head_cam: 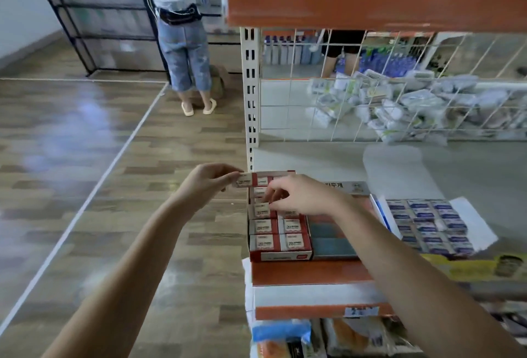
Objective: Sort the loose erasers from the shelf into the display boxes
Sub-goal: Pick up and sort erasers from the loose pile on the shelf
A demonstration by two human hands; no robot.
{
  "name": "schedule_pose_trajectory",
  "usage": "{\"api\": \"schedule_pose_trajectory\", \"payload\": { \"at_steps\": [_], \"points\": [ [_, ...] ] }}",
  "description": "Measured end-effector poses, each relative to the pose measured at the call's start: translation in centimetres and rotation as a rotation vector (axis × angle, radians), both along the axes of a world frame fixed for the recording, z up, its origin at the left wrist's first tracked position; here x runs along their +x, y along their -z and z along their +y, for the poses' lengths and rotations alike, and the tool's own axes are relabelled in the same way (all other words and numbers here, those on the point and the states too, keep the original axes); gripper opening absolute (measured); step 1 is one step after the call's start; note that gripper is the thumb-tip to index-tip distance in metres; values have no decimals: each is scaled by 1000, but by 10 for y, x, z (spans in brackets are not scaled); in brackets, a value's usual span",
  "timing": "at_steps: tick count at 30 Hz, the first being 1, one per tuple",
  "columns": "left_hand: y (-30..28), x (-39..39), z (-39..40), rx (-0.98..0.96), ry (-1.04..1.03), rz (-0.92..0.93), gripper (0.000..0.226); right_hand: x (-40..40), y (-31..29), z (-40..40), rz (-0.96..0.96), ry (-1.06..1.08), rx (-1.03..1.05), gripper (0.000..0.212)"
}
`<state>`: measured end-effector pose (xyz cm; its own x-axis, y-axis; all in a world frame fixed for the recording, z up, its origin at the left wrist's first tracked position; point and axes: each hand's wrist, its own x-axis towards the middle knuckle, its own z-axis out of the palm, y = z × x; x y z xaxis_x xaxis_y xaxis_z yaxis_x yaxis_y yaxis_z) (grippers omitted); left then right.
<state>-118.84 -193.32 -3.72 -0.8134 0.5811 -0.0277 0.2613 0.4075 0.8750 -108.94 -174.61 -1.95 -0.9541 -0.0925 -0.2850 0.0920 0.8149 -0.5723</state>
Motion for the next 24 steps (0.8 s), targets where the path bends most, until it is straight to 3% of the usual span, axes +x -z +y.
{"api": "schedule_pose_trajectory", "payload": {
  "at_steps": [5,16,24],
  "points": [
    [-1,1,2,-17,40,50,12,3,3,-2,40,17,51,19],
    [-6,13,62,-300,203,248,19,24,-2,36,163,274,27,19],
    [-5,25,64,-369,300,252,10,30,11,43,197,333,-6,20]
  ]
}}
